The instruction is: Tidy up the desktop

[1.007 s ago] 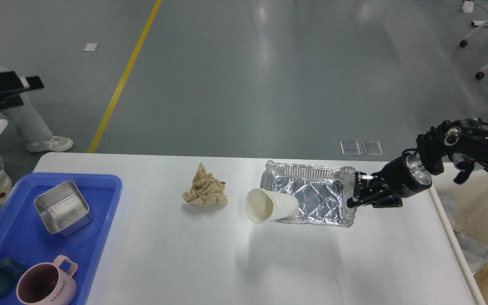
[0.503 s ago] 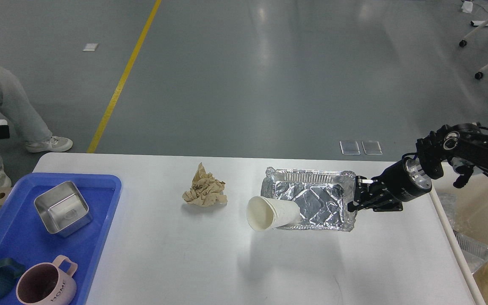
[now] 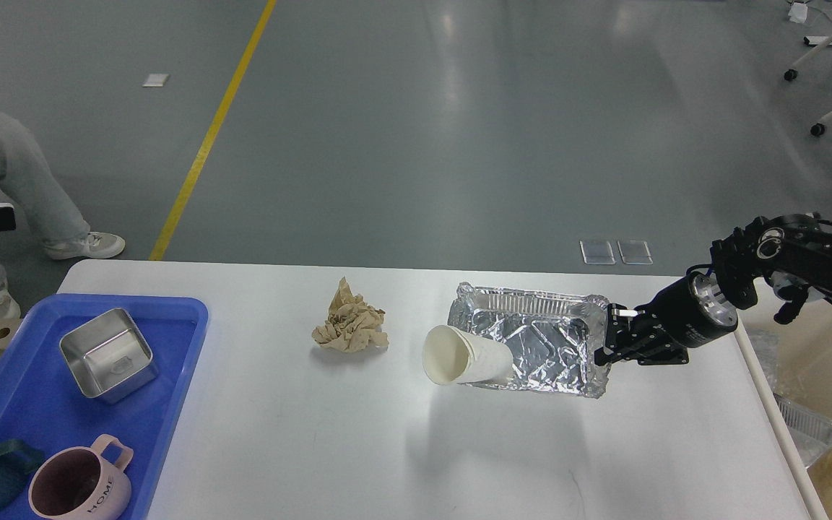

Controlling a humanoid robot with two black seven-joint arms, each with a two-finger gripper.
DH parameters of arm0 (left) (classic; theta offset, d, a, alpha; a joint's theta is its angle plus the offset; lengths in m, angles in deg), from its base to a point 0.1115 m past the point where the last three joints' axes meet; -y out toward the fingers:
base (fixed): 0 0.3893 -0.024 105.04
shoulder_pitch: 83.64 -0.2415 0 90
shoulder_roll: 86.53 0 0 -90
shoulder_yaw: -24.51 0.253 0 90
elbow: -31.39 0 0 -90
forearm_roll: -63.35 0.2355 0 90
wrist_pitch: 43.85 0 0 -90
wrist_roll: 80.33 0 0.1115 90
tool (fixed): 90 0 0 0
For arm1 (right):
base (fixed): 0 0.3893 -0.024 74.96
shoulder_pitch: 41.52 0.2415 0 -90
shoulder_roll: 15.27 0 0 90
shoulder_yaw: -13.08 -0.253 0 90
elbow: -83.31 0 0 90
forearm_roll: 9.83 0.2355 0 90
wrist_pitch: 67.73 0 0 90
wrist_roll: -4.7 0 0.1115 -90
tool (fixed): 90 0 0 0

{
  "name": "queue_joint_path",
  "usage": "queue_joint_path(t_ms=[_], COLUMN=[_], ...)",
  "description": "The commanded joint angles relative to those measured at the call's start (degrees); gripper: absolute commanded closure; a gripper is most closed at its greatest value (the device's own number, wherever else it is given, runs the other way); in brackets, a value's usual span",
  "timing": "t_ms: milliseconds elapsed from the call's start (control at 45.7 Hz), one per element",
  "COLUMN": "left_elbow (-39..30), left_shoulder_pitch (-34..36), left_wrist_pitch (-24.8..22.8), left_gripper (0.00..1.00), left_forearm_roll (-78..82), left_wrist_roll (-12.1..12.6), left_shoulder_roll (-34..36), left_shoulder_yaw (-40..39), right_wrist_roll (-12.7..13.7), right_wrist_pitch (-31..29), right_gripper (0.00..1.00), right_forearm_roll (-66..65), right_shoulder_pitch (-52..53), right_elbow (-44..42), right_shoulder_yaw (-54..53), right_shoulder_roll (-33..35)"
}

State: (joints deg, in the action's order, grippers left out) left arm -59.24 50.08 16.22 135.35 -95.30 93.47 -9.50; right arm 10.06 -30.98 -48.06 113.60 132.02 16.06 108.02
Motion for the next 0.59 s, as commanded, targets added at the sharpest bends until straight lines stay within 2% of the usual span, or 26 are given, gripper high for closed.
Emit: queue_joint_path(t_ms=[0,109,175,394,569], left_elbow=[3.69,9.67,14.06,30.23,37.27], left_shoulder_pitch=[-0.31,-0.31,-0.22,0.57,1.71], left_wrist_pitch=[0.93,1.01,0.93,1.54,5.84], left_gripper=[0.16,0.15,0.15,0.14,0.14], left_forearm_roll=[0.43,3.23,6.92,18.09,20.9], left_wrist_roll=[2.23,5.39,6.45,6.37,6.45], left_shoulder_roll=[-6.05,-15.19,-21.43,-42.87,-53.78], left_shoulder_yaw=[0.18,0.18,0.18,0.18,0.44], right_wrist_roll=[0.0,0.0,-0.09,-0.09,-0.09], right_wrist_pitch=[-0.01,0.08,0.08,-0.01,0.08], right_gripper=[1.0,1.0,1.0,1.0,1.0], right_forearm_roll=[0.0,-0.09,-0.09,0.0,0.0], right_shoulder_pitch=[0.0,0.0,0.0,0.0,0.0], right_elbow=[-0.02,0.07,-0.02,0.07,0.07], right_shoulder_yaw=[0.0,0.0,-0.09,-0.09,-0.09], right_shoulder_roll=[0.02,0.11,0.19,0.37,0.81])
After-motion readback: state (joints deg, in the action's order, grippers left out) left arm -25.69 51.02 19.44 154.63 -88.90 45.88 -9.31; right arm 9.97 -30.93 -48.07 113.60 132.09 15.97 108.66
